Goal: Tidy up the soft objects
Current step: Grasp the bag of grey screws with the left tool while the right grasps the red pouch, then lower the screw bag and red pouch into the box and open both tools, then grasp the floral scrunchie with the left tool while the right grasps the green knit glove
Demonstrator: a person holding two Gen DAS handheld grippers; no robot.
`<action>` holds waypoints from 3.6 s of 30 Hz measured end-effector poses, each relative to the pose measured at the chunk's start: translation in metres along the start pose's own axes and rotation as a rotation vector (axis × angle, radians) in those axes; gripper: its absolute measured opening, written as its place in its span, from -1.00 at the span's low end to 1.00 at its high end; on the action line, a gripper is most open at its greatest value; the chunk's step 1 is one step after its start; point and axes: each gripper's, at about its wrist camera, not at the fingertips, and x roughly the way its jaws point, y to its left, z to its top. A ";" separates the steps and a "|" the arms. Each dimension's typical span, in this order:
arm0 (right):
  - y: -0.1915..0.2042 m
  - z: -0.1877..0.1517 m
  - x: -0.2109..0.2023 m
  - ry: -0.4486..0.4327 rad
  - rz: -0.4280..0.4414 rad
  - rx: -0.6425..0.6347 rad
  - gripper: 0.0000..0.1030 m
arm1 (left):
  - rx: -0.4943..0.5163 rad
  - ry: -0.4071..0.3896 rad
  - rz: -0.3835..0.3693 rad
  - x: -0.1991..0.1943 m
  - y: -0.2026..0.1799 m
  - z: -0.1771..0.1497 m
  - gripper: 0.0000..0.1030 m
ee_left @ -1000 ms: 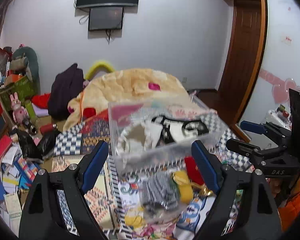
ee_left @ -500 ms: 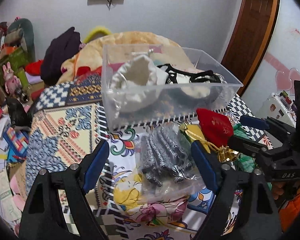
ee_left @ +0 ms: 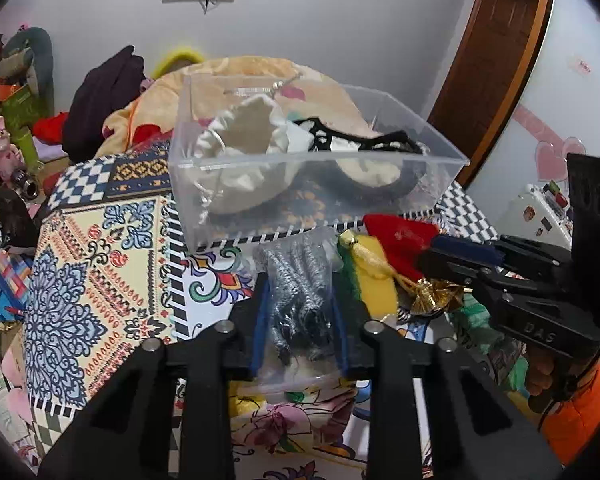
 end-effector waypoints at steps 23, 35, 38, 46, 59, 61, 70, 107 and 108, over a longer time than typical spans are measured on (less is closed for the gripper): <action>-0.009 0.002 0.024 0.057 -0.043 0.017 0.03 | 0.027 -0.149 0.057 -0.054 -0.001 0.016 -0.58; -0.014 0.007 -0.006 -0.019 -0.025 0.030 -0.51 | 0.035 -0.196 0.058 -0.063 -0.006 0.030 -0.58; -0.013 0.016 -0.021 -0.062 -0.018 0.027 -0.51 | 0.044 -0.223 0.058 -0.066 -0.009 0.039 -0.58; -0.010 0.041 -0.049 -0.185 -0.025 -0.001 -0.55 | 0.057 -0.283 0.058 -0.063 -0.017 0.070 -0.58; -0.017 0.097 -0.052 -0.314 -0.076 -0.006 -0.56 | 0.060 -0.273 0.075 -0.022 -0.026 0.111 -0.57; -0.016 0.104 -0.045 -0.308 -0.086 -0.010 -0.56 | 0.061 -0.247 0.073 -0.010 -0.026 0.116 -0.57; -0.019 0.105 0.010 -0.165 -0.105 -0.039 -0.56 | 0.077 -0.100 0.105 0.051 -0.022 0.119 -0.57; -0.017 0.048 -0.077 -0.215 -0.133 -0.061 0.60 | 0.107 -0.252 0.094 -0.069 -0.025 0.066 0.78; -0.016 0.041 -0.077 -0.206 -0.133 -0.058 0.60 | 0.106 -0.241 0.097 -0.069 -0.023 0.062 0.79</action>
